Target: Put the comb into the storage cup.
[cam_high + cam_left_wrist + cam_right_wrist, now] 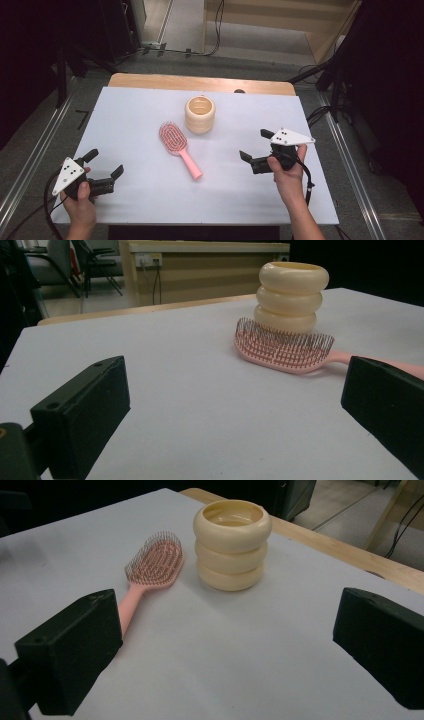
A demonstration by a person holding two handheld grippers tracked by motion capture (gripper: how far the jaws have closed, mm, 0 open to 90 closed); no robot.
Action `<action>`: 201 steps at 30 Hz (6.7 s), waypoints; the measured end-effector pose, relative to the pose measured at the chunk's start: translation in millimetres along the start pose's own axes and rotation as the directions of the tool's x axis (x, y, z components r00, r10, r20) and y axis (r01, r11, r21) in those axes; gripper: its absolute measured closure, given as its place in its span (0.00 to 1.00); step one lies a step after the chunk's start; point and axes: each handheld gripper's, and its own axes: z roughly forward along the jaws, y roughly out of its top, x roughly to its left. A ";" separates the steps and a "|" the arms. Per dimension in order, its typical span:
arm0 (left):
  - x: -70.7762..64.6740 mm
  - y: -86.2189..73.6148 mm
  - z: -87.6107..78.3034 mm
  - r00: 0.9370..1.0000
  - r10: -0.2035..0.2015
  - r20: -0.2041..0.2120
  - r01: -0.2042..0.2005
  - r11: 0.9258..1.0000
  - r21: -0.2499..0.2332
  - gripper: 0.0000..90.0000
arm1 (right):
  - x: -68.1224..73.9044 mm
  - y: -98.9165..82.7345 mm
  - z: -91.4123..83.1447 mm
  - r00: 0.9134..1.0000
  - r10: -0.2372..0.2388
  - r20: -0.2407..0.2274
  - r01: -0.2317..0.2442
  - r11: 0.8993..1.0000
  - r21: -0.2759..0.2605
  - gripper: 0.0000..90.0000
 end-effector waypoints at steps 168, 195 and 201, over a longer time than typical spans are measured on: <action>0.2 0.5 1.2 1.000 0.013 0.024 -0.013 1.000 0.004 0.00 | 90.1 26.8 170.9 0.997 0.022 -0.072 -0.002 0.967 0.256 0.75; -45.3 38.8 23.6 0.989 0.024 0.146 -0.034 0.997 0.065 0.00 | 74.6 11.7 132.3 0.992 0.041 -0.116 -0.029 0.994 0.102 0.75; -54.2 54.7 34.9 0.985 0.022 0.173 -0.032 0.998 0.056 0.00 | 70.2 7.2 123.3 0.991 0.043 -0.126 -0.034 0.996 0.077 0.75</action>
